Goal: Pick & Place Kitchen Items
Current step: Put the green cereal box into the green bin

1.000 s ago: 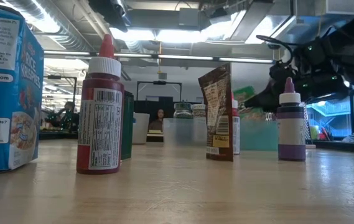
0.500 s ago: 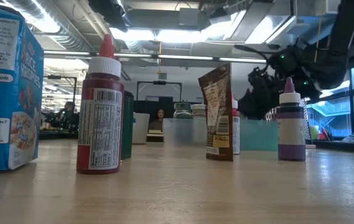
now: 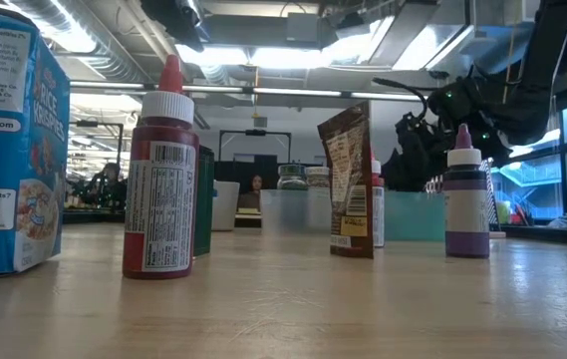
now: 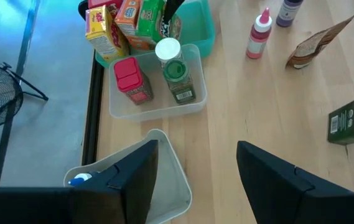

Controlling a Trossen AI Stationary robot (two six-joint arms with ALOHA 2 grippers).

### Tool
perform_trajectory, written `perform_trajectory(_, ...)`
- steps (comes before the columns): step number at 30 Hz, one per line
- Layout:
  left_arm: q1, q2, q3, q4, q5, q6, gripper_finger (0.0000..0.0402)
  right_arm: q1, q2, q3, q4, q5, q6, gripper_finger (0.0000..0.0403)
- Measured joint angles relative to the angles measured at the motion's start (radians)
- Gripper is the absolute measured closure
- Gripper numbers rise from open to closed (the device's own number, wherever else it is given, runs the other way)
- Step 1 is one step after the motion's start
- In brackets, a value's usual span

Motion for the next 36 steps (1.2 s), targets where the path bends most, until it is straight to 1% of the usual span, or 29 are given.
perform_trajectory(7,0.000,0.000,0.000,0.000,0.000,0.000,0.0190,-0.004,0.000,0.001,0.003,0.085,-0.026,0.0270)
perform_trajectory(14,0.000,0.000,0.000,0.000,-0.001,0.000,0.0190,-0.004,0.000,0.021,-0.012,0.087,-0.028,0.0255)
perform_trajectory(21,0.000,0.000,0.000,0.000,-0.001,0.002,0.0190,-0.004,0.000,0.063,-0.017,0.087,-0.028,0.0222)
perform_trajectory(29,0.000,0.000,0.000,0.000,-0.002,0.001,0.0190,-0.004,0.000,0.090,-0.154,0.086,-0.028,0.0187)
perform_trajectory(36,0.000,0.000,0.000,0.000,-0.002,0.002,0.0190,-0.004,0.000,0.090,-0.159,0.084,0.001,0.0178)
